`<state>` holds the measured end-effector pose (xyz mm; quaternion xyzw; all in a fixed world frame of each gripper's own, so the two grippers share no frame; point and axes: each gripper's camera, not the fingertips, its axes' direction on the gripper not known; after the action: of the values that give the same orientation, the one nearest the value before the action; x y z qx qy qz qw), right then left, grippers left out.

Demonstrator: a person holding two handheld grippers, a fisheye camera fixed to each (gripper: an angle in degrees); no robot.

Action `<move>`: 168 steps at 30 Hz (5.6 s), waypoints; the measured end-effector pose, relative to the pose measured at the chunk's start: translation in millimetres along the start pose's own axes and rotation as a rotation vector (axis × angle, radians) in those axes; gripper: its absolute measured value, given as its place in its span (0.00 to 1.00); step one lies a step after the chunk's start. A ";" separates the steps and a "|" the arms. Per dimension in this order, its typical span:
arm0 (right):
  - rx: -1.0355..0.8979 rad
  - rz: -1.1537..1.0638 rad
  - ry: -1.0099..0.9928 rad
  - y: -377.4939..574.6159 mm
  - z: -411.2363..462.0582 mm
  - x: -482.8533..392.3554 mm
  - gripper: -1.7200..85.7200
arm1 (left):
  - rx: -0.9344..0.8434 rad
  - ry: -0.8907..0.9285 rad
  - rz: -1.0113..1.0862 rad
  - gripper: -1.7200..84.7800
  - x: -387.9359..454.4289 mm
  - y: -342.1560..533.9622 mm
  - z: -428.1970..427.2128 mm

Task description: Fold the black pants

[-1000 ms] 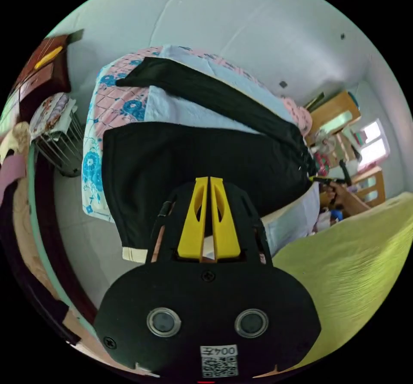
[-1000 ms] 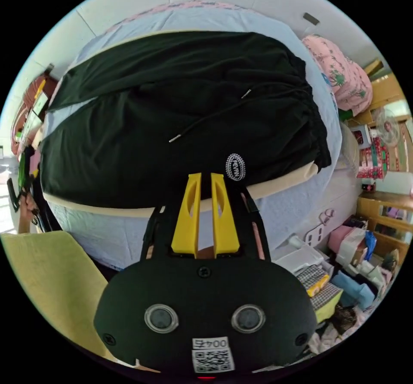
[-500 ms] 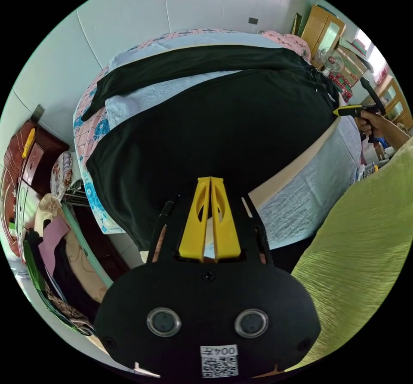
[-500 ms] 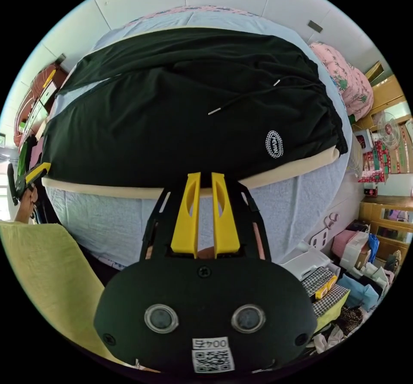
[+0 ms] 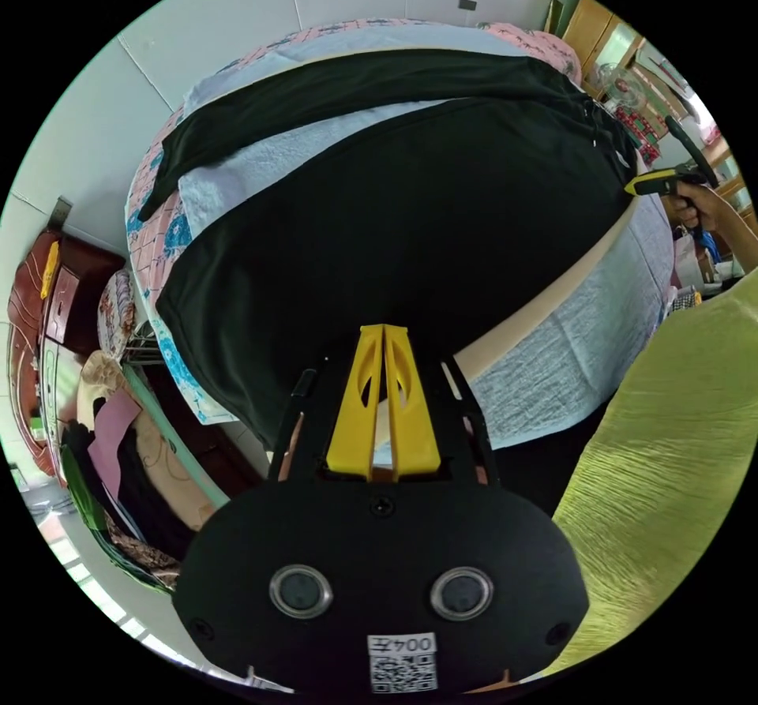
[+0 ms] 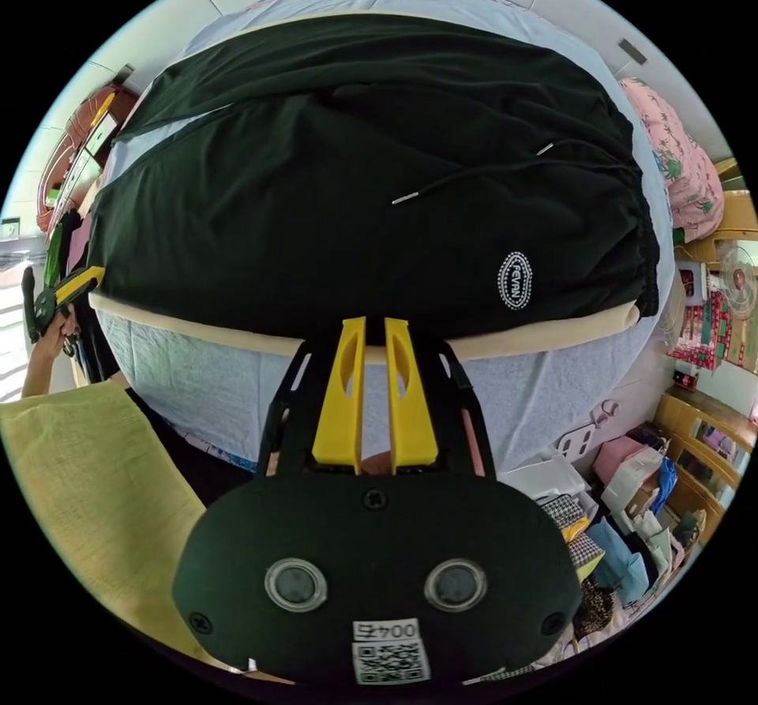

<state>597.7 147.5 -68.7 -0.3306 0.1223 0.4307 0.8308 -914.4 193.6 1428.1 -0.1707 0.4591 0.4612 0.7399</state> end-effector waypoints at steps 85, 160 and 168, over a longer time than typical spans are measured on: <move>-0.044 -0.662 0.458 -403.7 -58.1 -14.7 0.03 | -0.007 -0.425 0.543 0.03 -115.3 -362.9 39.9; 0.480 0.577 -0.953 121.3 176.2 57.6 0.14 | 0.410 1.196 -1.143 0.16 -400.6 484.2 22.5; 0.463 0.689 -0.895 133.1 155.7 88.1 0.14 | 0.373 1.253 -1.120 0.16 -431.1 484.0 31.8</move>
<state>531.8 360.0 -53.8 0.1303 -0.0485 0.7341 0.6647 -1370.0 238.4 1888.1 -0.4709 0.6992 -0.2339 0.4844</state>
